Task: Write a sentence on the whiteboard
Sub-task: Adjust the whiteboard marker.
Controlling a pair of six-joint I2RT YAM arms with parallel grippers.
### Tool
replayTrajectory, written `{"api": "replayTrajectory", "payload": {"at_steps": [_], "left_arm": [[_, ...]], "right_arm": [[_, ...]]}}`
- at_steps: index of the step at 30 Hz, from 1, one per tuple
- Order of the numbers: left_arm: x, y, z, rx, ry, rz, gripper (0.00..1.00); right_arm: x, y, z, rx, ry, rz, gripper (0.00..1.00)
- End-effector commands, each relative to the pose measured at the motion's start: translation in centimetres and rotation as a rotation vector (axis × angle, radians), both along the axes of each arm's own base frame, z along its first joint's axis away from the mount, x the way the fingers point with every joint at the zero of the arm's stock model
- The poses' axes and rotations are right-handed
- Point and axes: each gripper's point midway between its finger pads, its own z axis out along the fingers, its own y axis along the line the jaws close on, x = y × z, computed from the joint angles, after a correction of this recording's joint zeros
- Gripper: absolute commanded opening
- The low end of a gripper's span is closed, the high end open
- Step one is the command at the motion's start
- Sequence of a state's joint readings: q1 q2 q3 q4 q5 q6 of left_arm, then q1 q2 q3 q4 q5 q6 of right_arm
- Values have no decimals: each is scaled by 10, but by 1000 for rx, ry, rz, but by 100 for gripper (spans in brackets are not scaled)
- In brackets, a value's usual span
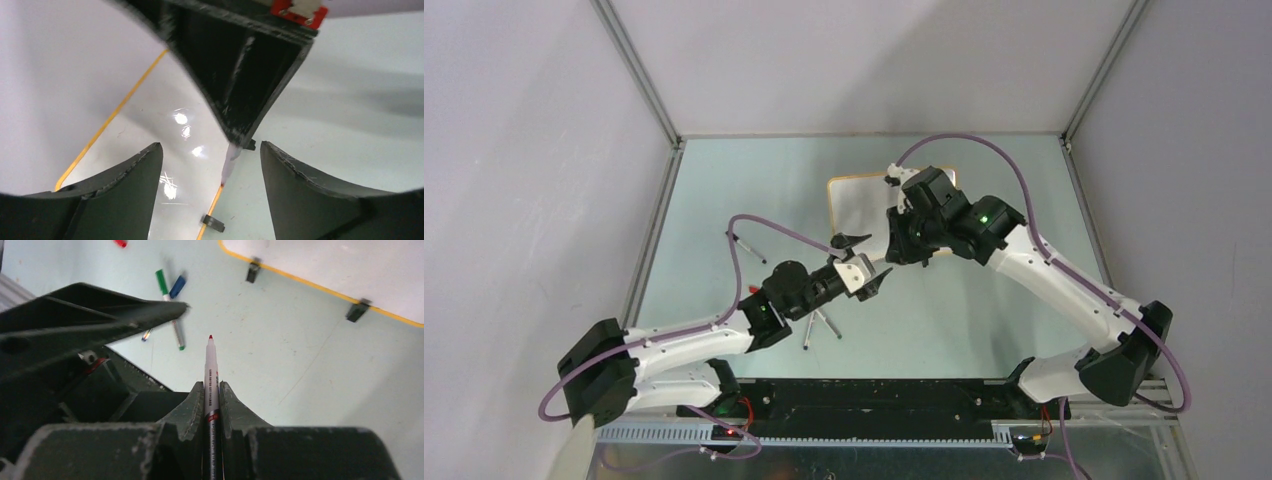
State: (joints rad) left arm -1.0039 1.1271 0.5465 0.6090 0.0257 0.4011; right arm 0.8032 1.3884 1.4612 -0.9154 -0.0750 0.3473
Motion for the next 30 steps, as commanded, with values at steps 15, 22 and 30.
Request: {"api": "replayTrajectory", "payload": {"at_steps": [15,22,30], "left_arm": [[87,126,40,-761,595,461,99],[92,200,73,-890,667,677,99],[83,266,167,-995,515,875,99]], "right_arm": [[50,-98,62,272,-302,-463,0],[67,-100,63,351,-320,-594,0],[76,-81,110,483,-386,-534,0]]}}
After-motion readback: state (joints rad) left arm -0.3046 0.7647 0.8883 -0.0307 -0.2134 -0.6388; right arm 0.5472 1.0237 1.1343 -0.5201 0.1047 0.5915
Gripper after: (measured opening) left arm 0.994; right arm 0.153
